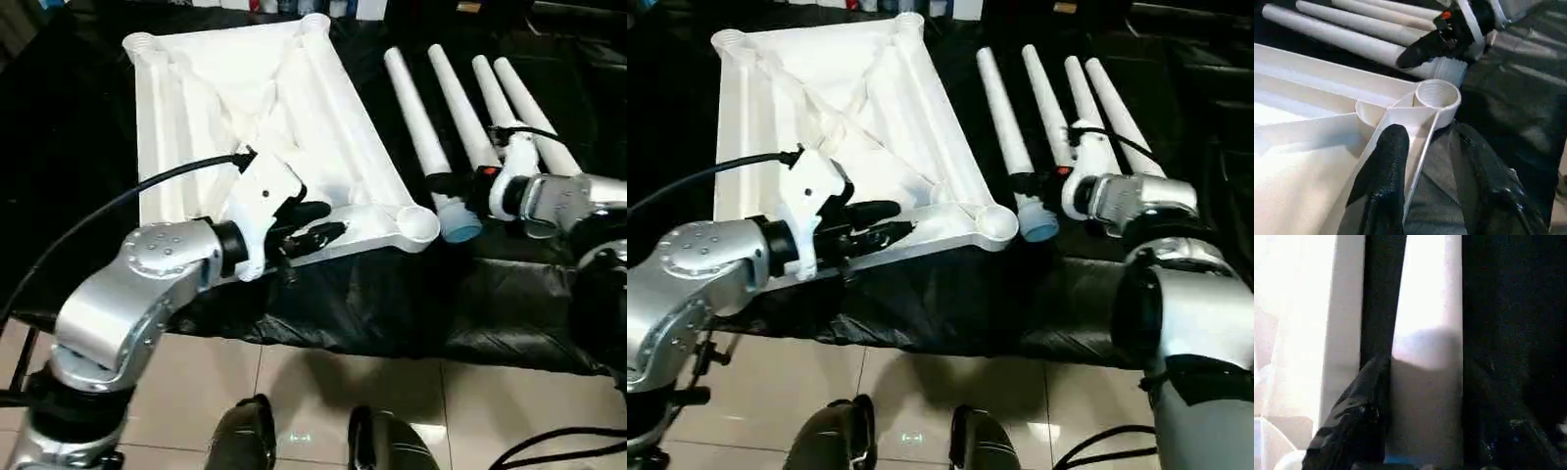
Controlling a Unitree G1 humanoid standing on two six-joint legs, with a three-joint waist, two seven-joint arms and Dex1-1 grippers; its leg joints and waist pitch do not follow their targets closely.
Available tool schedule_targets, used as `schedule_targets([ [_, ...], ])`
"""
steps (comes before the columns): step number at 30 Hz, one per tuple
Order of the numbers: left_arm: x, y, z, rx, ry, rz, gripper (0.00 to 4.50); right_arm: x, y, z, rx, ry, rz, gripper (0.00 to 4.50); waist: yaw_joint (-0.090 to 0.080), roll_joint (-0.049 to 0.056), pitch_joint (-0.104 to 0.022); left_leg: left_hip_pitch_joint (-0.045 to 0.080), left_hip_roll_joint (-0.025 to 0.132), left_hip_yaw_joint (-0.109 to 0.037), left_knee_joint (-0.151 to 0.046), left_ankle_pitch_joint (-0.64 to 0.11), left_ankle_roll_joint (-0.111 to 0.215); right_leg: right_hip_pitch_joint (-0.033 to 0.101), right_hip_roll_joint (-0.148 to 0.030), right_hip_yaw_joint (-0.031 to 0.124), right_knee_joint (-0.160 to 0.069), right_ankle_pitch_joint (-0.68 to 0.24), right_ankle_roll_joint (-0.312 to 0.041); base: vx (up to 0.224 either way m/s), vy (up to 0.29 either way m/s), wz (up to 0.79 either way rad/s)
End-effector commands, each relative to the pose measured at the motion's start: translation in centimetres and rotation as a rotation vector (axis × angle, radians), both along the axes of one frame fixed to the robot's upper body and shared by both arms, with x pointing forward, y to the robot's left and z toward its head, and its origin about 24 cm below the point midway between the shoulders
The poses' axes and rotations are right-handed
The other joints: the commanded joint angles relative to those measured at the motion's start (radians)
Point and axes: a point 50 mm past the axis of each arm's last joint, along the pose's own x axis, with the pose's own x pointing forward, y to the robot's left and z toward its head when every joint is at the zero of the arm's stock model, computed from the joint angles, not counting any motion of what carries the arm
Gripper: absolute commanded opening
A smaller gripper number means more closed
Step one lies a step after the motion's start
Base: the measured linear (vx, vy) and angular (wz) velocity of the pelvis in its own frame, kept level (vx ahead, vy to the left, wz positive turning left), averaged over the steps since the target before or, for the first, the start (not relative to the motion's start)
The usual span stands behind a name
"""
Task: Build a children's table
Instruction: Pick table leg
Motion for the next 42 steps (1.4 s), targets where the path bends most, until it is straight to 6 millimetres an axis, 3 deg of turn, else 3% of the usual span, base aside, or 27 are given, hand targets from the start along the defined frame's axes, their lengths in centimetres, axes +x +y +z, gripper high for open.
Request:
schedule_targets([
  [1, 0.4, 0.2, 0.1, -0.012, 0.011, 0.036, 1.91, 0.2, -0.6, 1.5, 0.051, -0.078, -0.003, 1.89, 0.004, 0.006, -0.137, 0.031, 0.066, -0.03, -0.053, 0.009, 0.113, 0.072, -0.087, 0.051, -0.044, 0.096, -0.358, 0.0, 0.0, 0.0],
  [3, 1.1, 0.1, 0.1, -0.05, 0.026, 0.086, 2.07, 0.1, -0.8, 2.3, 0.115, -0.132, 0.001, 1.89, 0.004, 0.005, -0.139, 0.03, 0.065, -0.029, -0.052, 0.003, 0.119, 0.073, -0.087, 0.05, -0.045, 0.092, -0.357, 0.0, 0.0, 0.0],
  [5, 1.7, -0.1, 0.2, -0.1, 0.033, 0.13, 2.24, -0.1, -1.0, 3.1, 0.186, -0.187, 0.033, 1.89, 0.007, 0.008, -0.15, 0.029, 0.065, -0.032, -0.048, 0.011, 0.13, 0.078, -0.089, 0.049, -0.041, 0.109, -0.358, 0.0, 0.0, 0.0],
  [7, 2.1, -0.2, 0.3, -0.141, 0.04, 0.164, 2.43, -0.4, -1.0, 3.5, 0.237, -0.224, 0.064, 1.88, 0.008, 0.003, -0.15, 0.027, 0.063, -0.031, -0.047, 0.03, 0.15, 0.077, -0.086, 0.047, -0.041, 0.123, -0.357, 0.0, 0.0, 0.0],
  [8, 2.6, -0.4, 0.5, -0.185, 0.049, 0.193, 2.43, -0.8, -0.9, 3.8, 0.286, -0.269, 0.102, 1.88, 0.008, 0.0, -0.162, 0.027, 0.062, -0.03, -0.042, 0.038, 0.16, 0.083, -0.086, 0.047, -0.04, 0.136, -0.352, 0.0, 0.0, 0.0],
  [11, 3.1, -0.8, 0.8, -0.255, 0.066, 0.209, 2.66, -1.6, -0.9, 3.8, 0.328, -0.323, 0.155, 1.88, 0.021, 0.002, -0.169, 0.027, 0.064, -0.03, -0.038, 0.051, 0.18, 0.08, -0.087, 0.045, -0.042, 0.138, -0.34, 0.0, 0.0, 0.0],
  [12, 3.7, -1.3, 1.2, -0.351, 0.097, 0.222, 2.77, -2.6, -0.7, 3.7, 0.377, -0.36, 0.208, 1.88, 0.022, -0.002, -0.174, 0.027, 0.063, -0.03, -0.037, 0.055, 0.185, 0.079, -0.085, 0.042, -0.041, 0.124, -0.341, 0.0, 0.0, 0.0],
  [13, 3.7, -1.4, 1.2, -0.358, 0.099, 0.223, 2.77, -2.7, -0.7, 3.7, 0.38, -0.361, 0.211, 1.88, 0.028, -0.004, -0.168, 0.024, 0.059, -0.027, -0.038, 0.049, 0.184, 0.08, -0.082, 0.044, -0.049, 0.119, -0.323, 0.0, 0.0, 0.0],
  [14, 4.5, -2.1, 1.8, -0.488, 0.159, 0.239, 2.94, -4.4, -0.2, 3.2, 0.435, -0.384, 0.286, 1.88, 0.028, -0.004, -0.177, 0.026, 0.063, -0.031, -0.038, 0.052, 0.179, 0.082, -0.085, 0.044, -0.047, 0.12, -0.326, 0.0, 0.0, 0.0],
  [15, 4.7, -2.4, 2.0, -0.53, 0.179, 0.233, 3.02, -5.0, 0.0, 3.0, 0.444, -0.388, 0.311, 1.88, 0.041, -0.001, -0.183, 0.032, 0.064, -0.029, -0.035, 0.044, 0.179, 0.079, -0.083, 0.044, -0.049, 0.119, -0.313, 0.0, 0.0, 0.0],
  [17, 5.1, -3.3, 2.6, -0.62, 0.222, 0.194, 3.21, -6.3, 0.5, 2.7, 0.471, -0.405, 0.351, 1.88, 0.046, -0.002, -0.194, 0.03, 0.066, -0.035, -0.033, 0.058, 0.185, 0.077, -0.087, 0.037, -0.046, 0.096, -0.307, 0.0, 0.0, 0.0],
  [18, 5.1, -3.4, 2.6, -0.626, 0.224, 0.192, 3.21, -6.4, 0.5, 2.7, 0.473, -0.406, 0.353, 1.88, 0.049, -0.007, -0.189, 0.027, 0.062, -0.033, -0.034, 0.038, 0.18, 0.074, -0.089, 0.038, -0.056, 0.041, -0.292, 0.0, 0.0, 0.0],
  [19, 5.1, -3.8, 2.8, -0.65, 0.243, 0.165, 3.3, -6.8, 0.7, 2.8, 0.488, -0.415, 0.364, 1.88, 0.047, -0.005, -0.192, 0.025, 0.06, -0.035, -0.035, 0.029, 0.174, 0.078, -0.092, 0.038, -0.058, 0.011, -0.289, 0.0, 0.0, 0.0],
  [21, 5.2, -4.6, 3.0, -0.683, 0.277, 0.124, 3.5, -7.4, 0.9, 3.0, 0.509, -0.428, 0.381, 1.88, 0.052, 0.001, -0.193, 0.027, 0.056, -0.033, -0.035, -0.007, 0.148, 0.072, -0.091, 0.038, -0.074, -0.102, -0.248, 0.0, 0.0, 0.0],
  [23, 5.2, -5.6, 3.0, -0.71, 0.328, 0.086, 3.56, -8.1, 1.3, 3.1, 0.524, -0.439, 0.4, 1.88, 0.056, 0.007, -0.195, 0.031, 0.057, -0.033, -0.038, -0.032, 0.132, 0.066, -0.089, 0.038, -0.085, -0.159, -0.214, 0.0, 0.0, 0.0],
  [24, 5.1, -6.3, 2.8, -0.708, 0.358, 0.067, 3.59, -8.4, 1.6, 3.0, 0.523, -0.441, 0.412, 1.88, 0.054, 0.005, -0.196, 0.03, 0.057, -0.035, -0.041, -0.039, 0.127, 0.067, -0.089, 0.038, -0.085, -0.172, -0.207, 0.0, 0.0, 0.0],
  [25, 5.1, -6.5, 2.7, -0.705, 0.37, 0.063, 3.59, -8.6, 1.7, 3.0, 0.522, -0.441, 0.415, 1.88, 0.056, 0.011, -0.204, 0.032, 0.058, -0.037, -0.042, -0.056, 0.111, 0.065, -0.087, 0.036, -0.091, -0.203, -0.181, 0.0, 0.0, 0.0],
  [29, 5.1, -7.5, 2.4, -0.712, 0.409, 0.054, 3.59, -9.7, 2.4, 3.0, 0.515, -0.436, 0.433, 1.88, 0.056, 0.011, -0.214, 0.034, 0.058, -0.04, -0.049, -0.109, 0.07, 0.066, -0.09, 0.034, -0.104, -0.292, -0.139, 0.0, 0.0, 0.0],
  [32, 4.7, -8.2, 3.3, -0.78, 0.42, 0.001, 3.59, -10.0, 2.9, 2.6, 0.494, -0.415, 0.434, 1.88, 0.055, 0.014, -0.22, 0.036, 0.06, -0.043, -0.052, -0.126, 0.036, 0.064, -0.089, 0.031, -0.104, -0.303, -0.133, 0.0, 0.0, 0.0],
  [34, 4.6, -8.4, 3.7, -0.795, 0.416, -0.019, 3.59, -9.9, 3.1, 2.6, 0.492, -0.41, 0.429, 1.88, 0.053, 0.008, -0.222, 0.034, 0.059, -0.041, -0.054, -0.136, 0.031, 0.065, -0.089, 0.03, -0.108, -0.313, -0.129, 0.0, 0.0, 0.0],
  [36, 4.5, -8.6, 3.9, -0.817, 0.427, -0.043, 3.59, -9.9, 3.2, 2.6, 0.493, -0.408, 0.427, 1.88, 0.054, 0.012, -0.221, 0.037, 0.058, -0.04, -0.055, -0.155, 0.023, 0.061, -0.092, 0.03, -0.114, -0.353, -0.118, 0.0, 0.0, 0.0],
  [38, 4.5, -8.7, 4.0, -0.842, 0.442, -0.059, 3.94, -9.8, 3.4, 2.8, 0.493, -0.409, 0.429, 1.88, 0.051, 0.01, -0.22, 0.043, 0.057, -0.042, -0.06, -0.2, 0.002, 0.063, -0.095, 0.027, -0.126, -0.429, -0.088, 0.0, 0.0, 0.0],
  [42, 4.6, -8.4, 4.0, -0.872, 0.458, -0.067, 4.14, -9.9, 3.7, 3.1, 0.491, -0.413, 0.447, 1.88, 0.05, 0.009, -0.228, 0.045, 0.059, -0.044, -0.065, -0.211, -0.011, 0.065, -0.095, 0.017, -0.13, -0.432, -0.053, 0.0, 0.0, 0.0],
])
